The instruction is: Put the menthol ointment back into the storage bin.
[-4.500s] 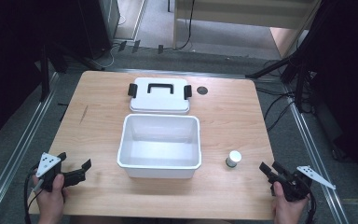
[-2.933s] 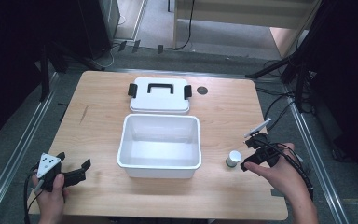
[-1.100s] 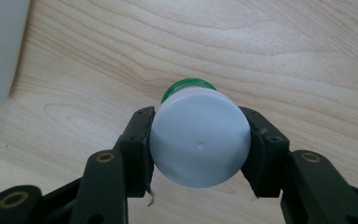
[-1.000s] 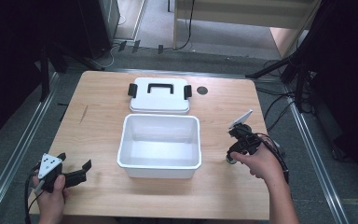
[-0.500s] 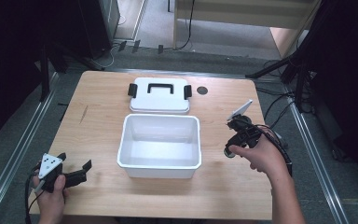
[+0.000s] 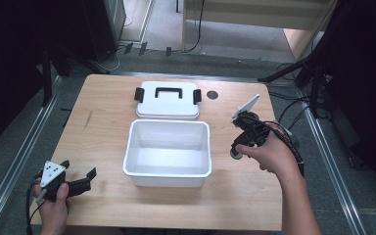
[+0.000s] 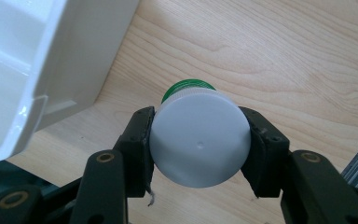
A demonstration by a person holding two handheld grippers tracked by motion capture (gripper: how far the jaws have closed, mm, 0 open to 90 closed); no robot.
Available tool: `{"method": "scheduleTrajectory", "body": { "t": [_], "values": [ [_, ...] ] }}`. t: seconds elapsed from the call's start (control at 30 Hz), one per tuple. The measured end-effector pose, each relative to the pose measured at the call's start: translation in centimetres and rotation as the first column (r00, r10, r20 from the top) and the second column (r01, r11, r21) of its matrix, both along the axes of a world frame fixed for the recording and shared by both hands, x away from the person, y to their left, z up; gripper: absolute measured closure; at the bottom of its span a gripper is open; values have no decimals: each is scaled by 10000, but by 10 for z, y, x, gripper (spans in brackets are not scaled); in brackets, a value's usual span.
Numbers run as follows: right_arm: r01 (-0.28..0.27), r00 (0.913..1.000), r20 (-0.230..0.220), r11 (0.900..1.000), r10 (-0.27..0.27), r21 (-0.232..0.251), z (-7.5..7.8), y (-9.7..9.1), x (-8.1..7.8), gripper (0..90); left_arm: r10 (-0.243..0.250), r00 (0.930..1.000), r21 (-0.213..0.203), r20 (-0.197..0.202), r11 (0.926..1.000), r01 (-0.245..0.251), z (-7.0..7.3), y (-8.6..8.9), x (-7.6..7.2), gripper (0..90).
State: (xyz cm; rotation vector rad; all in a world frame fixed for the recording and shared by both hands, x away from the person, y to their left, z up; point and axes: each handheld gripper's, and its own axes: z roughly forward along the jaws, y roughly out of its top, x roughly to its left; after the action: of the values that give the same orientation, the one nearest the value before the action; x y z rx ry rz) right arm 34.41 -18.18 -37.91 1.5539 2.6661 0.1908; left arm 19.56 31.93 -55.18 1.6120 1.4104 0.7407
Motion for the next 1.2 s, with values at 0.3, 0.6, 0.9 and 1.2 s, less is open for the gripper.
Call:
{"method": "scheduleTrajectory", "body": {
  "t": [0.3, 0.6, 0.9, 1.2],
  "values": [
    [-375, 9993, 21, 9993, 374, 50, 16, 16, 2, 515, 22, 10000, -10, -19, 10000, -22, 0, 0, 0, 6],
    [-648, 9978, 119, 9977, 646, 178, 34, 33, 2, 515, 26, 10000, 22, -52, 10000, -26, 0, 0, 1, 6],
    [-1062, 9942, 194, 9942, 1059, 159, 42, 54, 2, 515, -2, 10000, 17, -62, 10000, 3, 0, 0, 1, 6],
    [-1396, 9901, 176, 9898, 1391, 292, 46, 76, 1, 515, -23, 10000, 9, -91, 10000, 24, 0, 0, 1, 6]
  ]
}}
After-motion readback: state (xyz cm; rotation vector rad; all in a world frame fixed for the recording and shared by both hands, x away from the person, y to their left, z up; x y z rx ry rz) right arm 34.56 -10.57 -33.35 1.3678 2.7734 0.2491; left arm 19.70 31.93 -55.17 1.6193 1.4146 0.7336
